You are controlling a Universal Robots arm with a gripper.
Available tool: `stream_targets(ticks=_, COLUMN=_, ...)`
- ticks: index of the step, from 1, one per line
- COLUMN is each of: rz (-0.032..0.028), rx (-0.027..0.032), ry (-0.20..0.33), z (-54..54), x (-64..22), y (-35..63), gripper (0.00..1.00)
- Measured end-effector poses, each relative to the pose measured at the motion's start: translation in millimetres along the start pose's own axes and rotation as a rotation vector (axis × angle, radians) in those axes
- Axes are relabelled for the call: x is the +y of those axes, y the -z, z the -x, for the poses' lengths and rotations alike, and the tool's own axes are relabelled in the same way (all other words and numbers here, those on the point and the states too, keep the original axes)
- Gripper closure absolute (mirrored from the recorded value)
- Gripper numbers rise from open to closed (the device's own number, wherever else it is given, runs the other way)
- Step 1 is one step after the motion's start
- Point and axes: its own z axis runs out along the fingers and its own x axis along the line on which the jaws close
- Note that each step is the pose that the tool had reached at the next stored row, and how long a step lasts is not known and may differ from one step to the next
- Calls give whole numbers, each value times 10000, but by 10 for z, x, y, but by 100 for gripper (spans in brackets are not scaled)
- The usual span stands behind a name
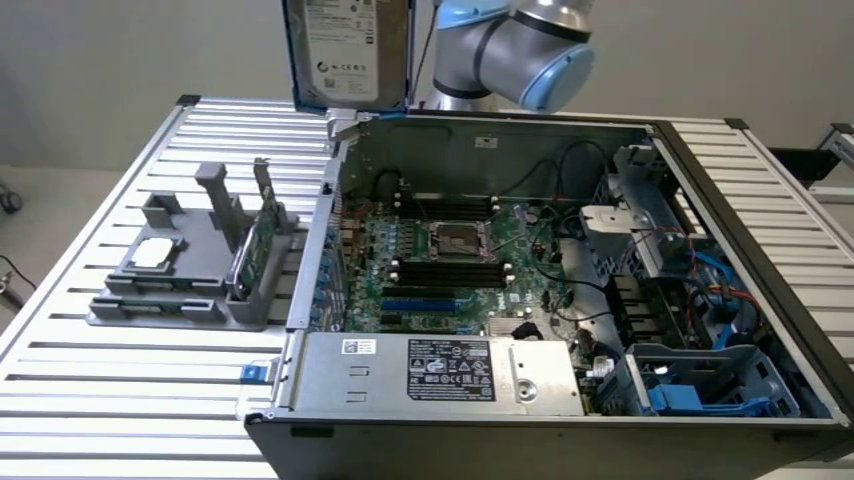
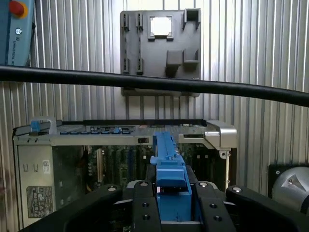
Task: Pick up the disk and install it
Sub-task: 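Pick up the disk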
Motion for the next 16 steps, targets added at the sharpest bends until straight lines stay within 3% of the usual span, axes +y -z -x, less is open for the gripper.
stream_targets(ticks=16, rz=32, rx=1, ry=2, z=-268, x=-733, y=3, gripper=67)
